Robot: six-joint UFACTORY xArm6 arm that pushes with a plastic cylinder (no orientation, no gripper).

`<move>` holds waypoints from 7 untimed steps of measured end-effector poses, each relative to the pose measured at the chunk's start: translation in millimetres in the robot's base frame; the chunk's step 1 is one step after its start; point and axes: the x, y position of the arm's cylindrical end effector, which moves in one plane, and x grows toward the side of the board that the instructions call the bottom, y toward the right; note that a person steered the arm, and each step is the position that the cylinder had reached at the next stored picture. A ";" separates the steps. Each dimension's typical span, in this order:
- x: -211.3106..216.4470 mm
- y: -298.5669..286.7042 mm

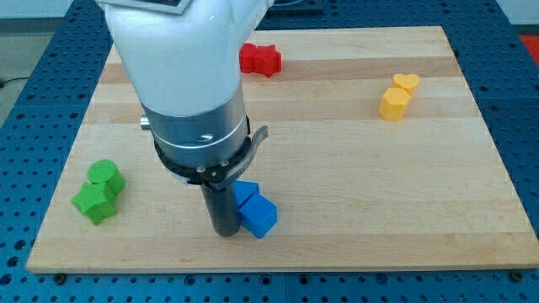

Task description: Slide blue cube into the triangle

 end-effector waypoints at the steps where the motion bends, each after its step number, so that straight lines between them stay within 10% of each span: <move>1: -8.6 32.7; 4: 9.2 44.4; 6: -1.1 161.3; 7: -13.8 89.3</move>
